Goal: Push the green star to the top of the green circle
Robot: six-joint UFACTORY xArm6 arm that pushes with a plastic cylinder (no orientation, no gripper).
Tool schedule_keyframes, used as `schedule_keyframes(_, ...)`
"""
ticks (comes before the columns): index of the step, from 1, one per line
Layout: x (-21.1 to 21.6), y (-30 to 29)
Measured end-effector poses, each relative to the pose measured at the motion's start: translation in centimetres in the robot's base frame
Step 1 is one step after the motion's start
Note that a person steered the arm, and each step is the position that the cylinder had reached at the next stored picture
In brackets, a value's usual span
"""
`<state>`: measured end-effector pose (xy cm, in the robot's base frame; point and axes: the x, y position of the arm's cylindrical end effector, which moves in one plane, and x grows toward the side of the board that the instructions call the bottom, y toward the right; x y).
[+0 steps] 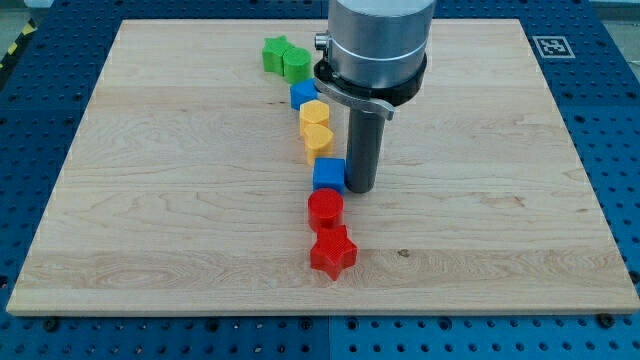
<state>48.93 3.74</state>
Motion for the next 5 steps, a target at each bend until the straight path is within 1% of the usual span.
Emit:
schedule_keyframes(1,-0.1,-0.2)
schedule_keyframes(2,-2.9,0.1)
schedule_keyframes(3,-8.6,1.3)
schedule_keyframes(5,-21.4,1.0)
